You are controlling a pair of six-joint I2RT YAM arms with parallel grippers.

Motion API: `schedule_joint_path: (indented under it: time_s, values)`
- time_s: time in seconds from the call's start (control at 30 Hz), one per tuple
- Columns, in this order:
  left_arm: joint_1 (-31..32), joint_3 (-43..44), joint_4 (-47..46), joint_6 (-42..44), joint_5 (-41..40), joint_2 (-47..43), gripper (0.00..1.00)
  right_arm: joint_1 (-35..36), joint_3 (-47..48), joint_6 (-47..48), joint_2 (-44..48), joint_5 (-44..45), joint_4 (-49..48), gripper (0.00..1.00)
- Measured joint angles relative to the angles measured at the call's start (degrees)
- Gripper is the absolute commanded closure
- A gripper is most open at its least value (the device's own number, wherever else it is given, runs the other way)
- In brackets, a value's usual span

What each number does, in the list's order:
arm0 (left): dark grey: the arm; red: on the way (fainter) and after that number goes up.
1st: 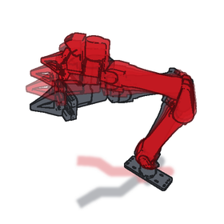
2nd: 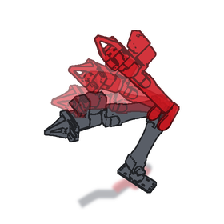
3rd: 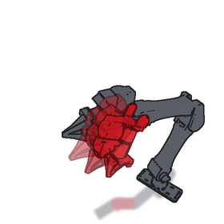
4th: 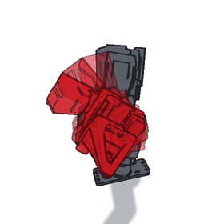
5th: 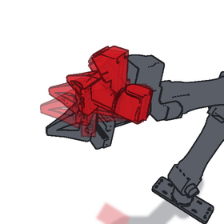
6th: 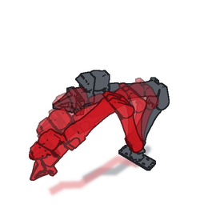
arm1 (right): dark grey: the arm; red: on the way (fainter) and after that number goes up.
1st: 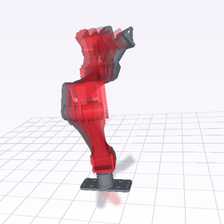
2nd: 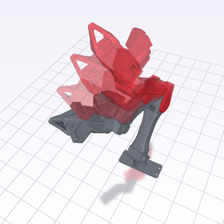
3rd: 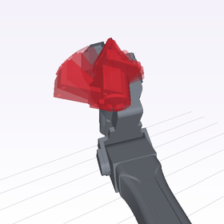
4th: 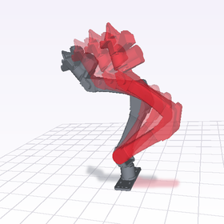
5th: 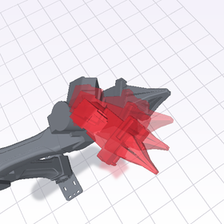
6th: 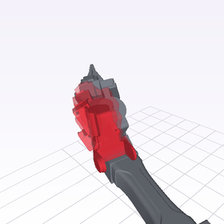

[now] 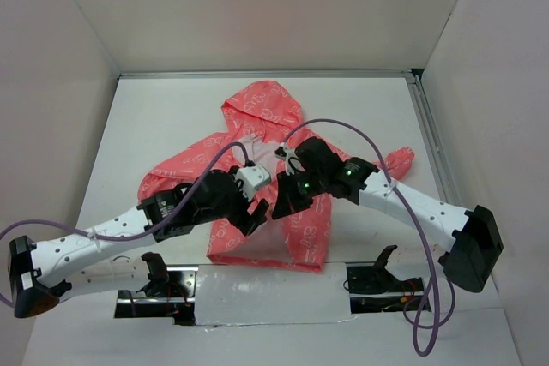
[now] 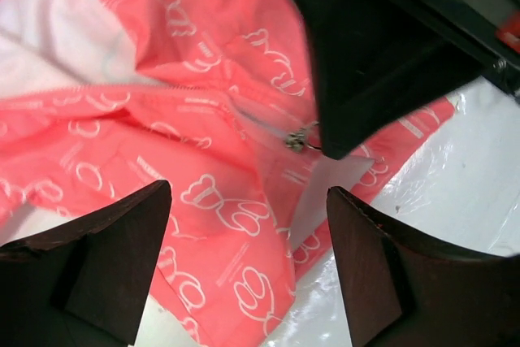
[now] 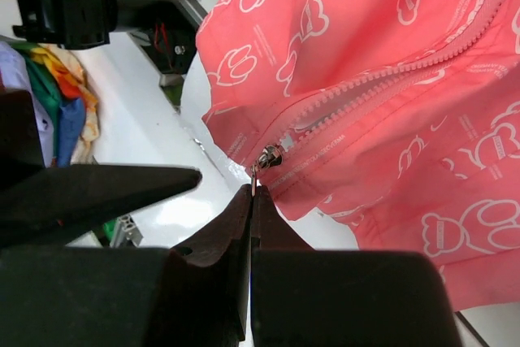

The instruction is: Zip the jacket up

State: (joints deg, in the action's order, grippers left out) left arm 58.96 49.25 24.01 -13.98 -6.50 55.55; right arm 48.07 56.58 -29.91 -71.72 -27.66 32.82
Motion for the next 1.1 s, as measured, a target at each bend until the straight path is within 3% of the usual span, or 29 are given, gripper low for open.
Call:
schedule_joint_path:
  time_s: [0.23,0.53,0.73,1.03,1.1]
  values:
    - [2.1,-0.2,-3.1,5.8,3.4,1.8,0.24,-1.9,0.0,0.2,-0.2,-2.8,0.0,1.00]
    - [3.6,-0.2,-4.0,8.1,2.9,4.8,0.30,-4.7,0.0,0.4,0.2,-5.5,0.9,1.00]
    - [4.1,-0.2,-6.9,9.9,0.6,6.4,0.50,-5.6,0.0,1.1,0.8,-7.5,1.3,1.00]
    - [4.6,-0.6,-10.1,13.5,-0.3,7.3,0.50,-6.0,0.0,1.3,0.8,-10.1,1.1,1.00]
    - [4.6,-0.6,-10.4,13.9,-0.7,8.1,0.58,-6.1,0.0,1.2,0.8,-10.1,1.1,1.00]
